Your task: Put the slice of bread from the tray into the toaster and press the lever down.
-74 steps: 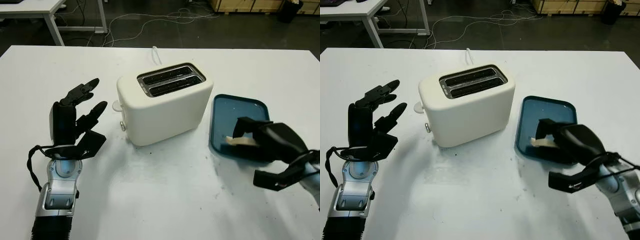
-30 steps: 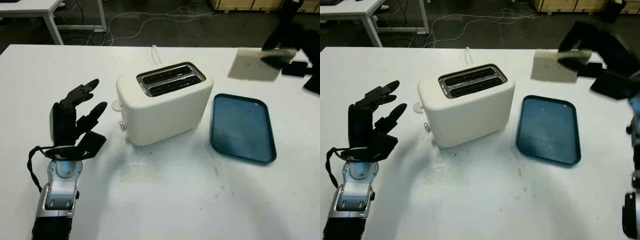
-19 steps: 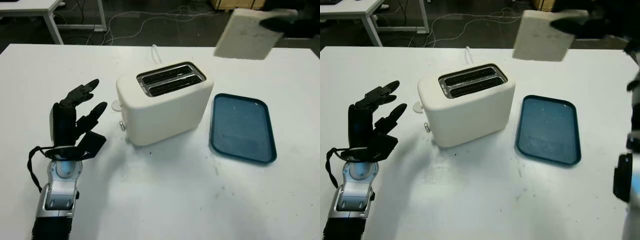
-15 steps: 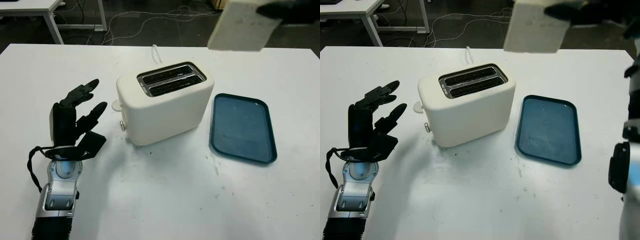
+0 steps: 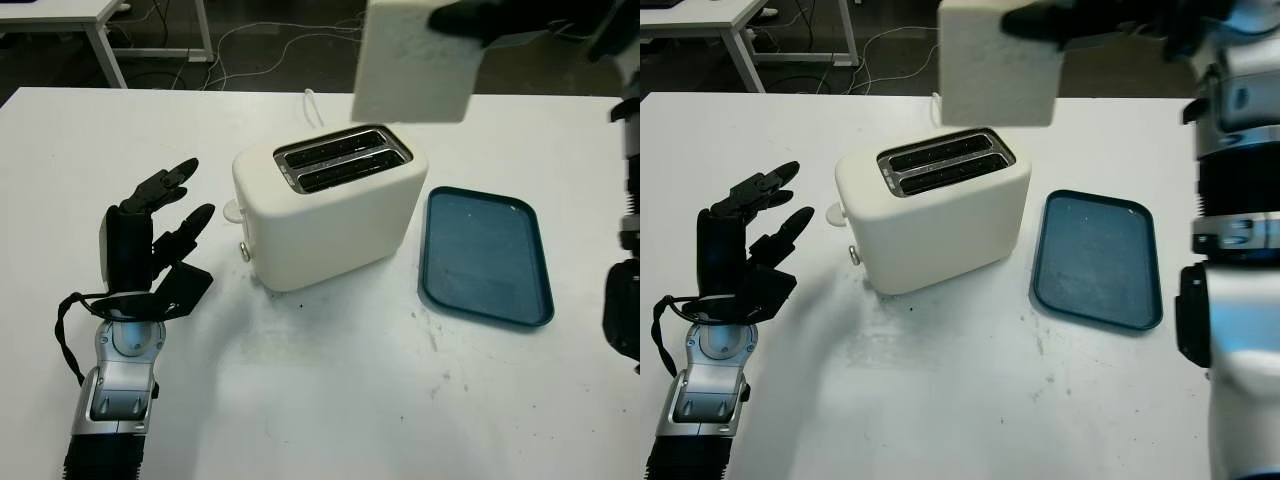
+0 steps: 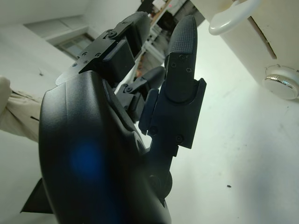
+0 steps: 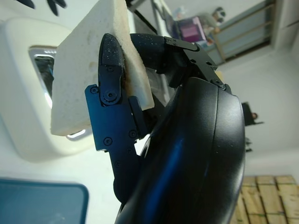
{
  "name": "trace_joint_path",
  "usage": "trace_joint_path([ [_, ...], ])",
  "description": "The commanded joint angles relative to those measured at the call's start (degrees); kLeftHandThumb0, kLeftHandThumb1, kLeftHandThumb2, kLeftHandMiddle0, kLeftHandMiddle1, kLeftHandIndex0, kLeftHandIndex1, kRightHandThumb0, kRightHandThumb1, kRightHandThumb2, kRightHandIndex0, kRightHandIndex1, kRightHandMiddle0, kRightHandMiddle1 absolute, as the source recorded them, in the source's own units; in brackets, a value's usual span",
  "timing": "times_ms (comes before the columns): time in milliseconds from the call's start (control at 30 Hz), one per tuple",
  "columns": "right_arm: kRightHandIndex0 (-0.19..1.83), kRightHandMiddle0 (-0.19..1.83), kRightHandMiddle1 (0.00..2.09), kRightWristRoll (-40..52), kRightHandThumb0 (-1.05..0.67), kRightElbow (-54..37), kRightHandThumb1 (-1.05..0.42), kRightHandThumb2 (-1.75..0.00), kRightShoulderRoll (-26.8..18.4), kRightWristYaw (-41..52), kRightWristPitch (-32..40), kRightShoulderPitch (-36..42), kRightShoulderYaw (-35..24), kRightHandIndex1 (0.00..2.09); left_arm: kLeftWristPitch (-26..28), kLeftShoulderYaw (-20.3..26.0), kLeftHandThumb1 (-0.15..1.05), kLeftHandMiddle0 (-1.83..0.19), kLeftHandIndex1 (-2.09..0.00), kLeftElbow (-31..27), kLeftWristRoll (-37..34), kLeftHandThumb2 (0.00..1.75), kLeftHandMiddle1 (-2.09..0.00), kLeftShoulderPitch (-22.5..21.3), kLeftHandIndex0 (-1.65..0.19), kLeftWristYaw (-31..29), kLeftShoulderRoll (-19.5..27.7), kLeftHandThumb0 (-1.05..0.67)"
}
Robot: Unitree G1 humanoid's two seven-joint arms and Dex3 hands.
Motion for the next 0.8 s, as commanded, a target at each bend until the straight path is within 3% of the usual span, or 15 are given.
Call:
trace_joint_path([
  [0,1.06,0.8,1.75,-1.0,-0.32,2.3,-0.92,-0.44,1.4,0.1,-0.6,-1.1,0.9,1.75,-0.2,-0.2,0.92,-0.58,0.0,-0.1,-0.2,0.22,-0.66,0.3,-0.78,0.2,-0.1,-0.53],
  [367,1.11,0.9,1.75,-8.9,-0.56,21.6,-0.92,-0.32,6.7,-3.0,-19.8,-4.4,3.3,1.75,0.2,-0.1,0.92,-0.58,0.0,-0.4,-0.3,0.22,-0.66,0.4,-0.78,0.2,-0.2,-0.55],
  [767,1.18,0.98,1.75,-13.3,-0.56,25.2,-0.92,-0.31,7.8,-6.1,-28.5,-4.0,4.4,1.75,0.2,-0.2,0.92,-0.59,0.0,-0.3,-0.1,0.22,-0.66,0.4,-0.78,0.4,-0.3,-0.54],
])
